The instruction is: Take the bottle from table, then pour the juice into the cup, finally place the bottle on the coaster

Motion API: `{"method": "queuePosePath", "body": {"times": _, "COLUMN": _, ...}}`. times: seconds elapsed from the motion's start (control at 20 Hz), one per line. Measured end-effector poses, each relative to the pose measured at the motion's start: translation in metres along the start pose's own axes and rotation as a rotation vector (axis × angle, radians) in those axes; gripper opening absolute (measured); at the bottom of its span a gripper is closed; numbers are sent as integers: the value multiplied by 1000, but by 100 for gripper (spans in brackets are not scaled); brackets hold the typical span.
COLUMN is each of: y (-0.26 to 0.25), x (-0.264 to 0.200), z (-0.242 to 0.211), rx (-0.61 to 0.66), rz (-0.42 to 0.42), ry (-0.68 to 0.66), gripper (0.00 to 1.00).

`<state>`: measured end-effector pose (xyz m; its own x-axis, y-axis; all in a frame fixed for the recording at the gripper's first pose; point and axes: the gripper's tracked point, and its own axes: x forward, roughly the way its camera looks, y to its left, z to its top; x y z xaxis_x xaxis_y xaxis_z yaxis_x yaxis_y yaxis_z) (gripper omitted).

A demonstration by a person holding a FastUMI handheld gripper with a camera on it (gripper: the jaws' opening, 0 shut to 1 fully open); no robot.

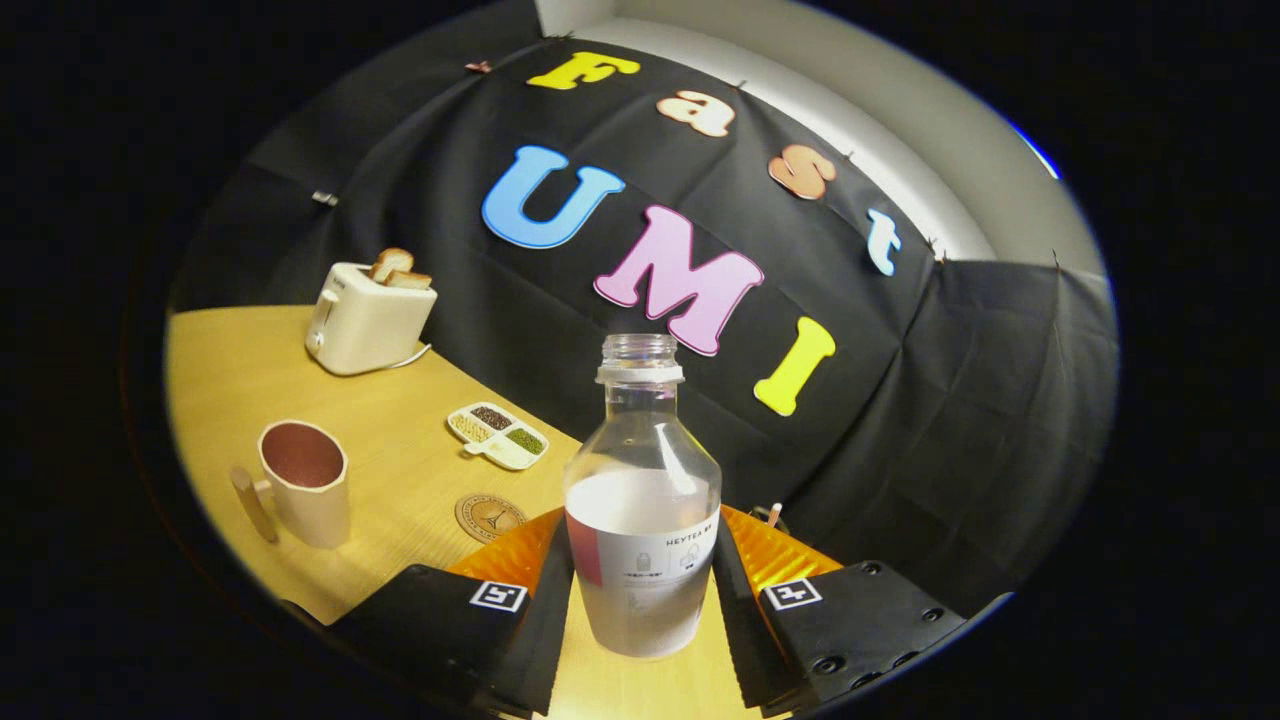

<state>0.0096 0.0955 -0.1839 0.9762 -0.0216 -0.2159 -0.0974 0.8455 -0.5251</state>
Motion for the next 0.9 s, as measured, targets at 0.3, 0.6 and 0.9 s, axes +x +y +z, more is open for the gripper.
{"method": "queuePosePath", "body": {"times": 0.3, "y": 38, "x": -5, "z": 6, "rx": -229, "rz": 40, "ry": -14, "gripper": 70}}
{"method": "queuePosePath", "body": {"times": 0.6, "y": 80, "x": -2, "z": 5, "rx": -435, "rz": 100, "ry": -25, "gripper": 70}}
{"method": "queuePosePath", "body": {"times": 0.9, "y": 99, "x": 6, "z": 5, "rx": -638, "rz": 112, "ry": -62, "gripper": 70}}
